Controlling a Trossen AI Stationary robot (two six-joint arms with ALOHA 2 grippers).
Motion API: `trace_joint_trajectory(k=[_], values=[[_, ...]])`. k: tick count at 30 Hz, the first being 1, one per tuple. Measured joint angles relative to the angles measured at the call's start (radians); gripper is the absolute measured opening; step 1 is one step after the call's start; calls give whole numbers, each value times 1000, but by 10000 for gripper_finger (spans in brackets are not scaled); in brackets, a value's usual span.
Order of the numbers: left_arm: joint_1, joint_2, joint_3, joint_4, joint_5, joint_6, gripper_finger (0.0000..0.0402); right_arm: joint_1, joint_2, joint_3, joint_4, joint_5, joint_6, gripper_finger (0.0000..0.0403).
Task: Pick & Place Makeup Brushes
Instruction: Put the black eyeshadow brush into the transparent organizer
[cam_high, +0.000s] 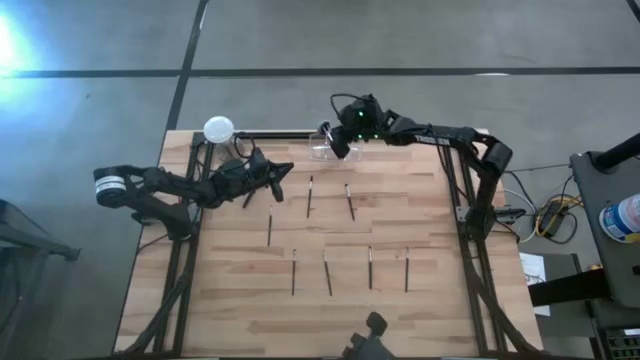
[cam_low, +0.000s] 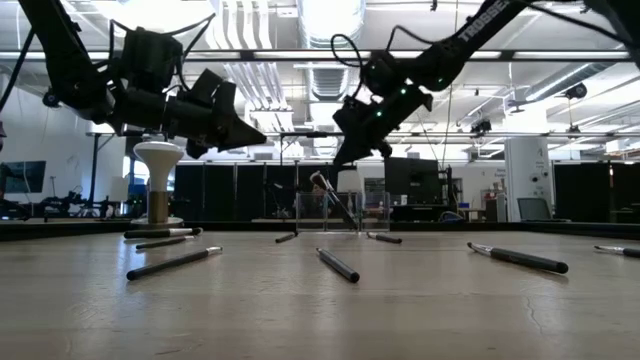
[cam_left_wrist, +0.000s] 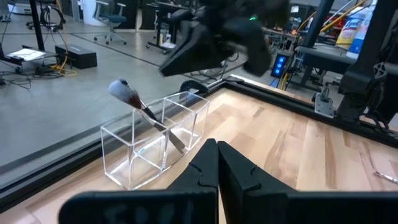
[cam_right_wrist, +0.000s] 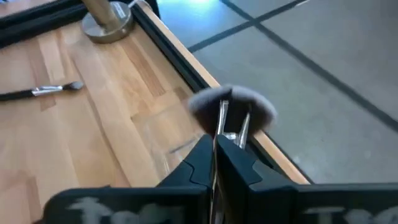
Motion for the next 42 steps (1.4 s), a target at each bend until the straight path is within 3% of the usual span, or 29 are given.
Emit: trace_joint_trajectory(k=[7,13,19,24,30,33,38,42], values=[[0,0,0,-17,1,3,0,85,-179,-236,59,127,29,8],[0,0,0,-20,3,4,0,208,-434,-493,82,288,159,8],[0,0,0,-22,11,-2,0,434,-681,-678,-73,491,441,8],[0,0,0,-22,13,0,0,673,-802,-741,-325,644,821,8],[0,0,10,-21,14,2,0,962,-787,-745,-601,686,1362,8],[0,0,14,-21,14,2,0,1075,-735,-735,-637,663,1592,9],[0,0,14,-21,14,2,0,1188,-639,-730,-637,552,1848,28],[0,0,14,-24,15,2,0,1212,-568,-719,-637,485,1957,65]])
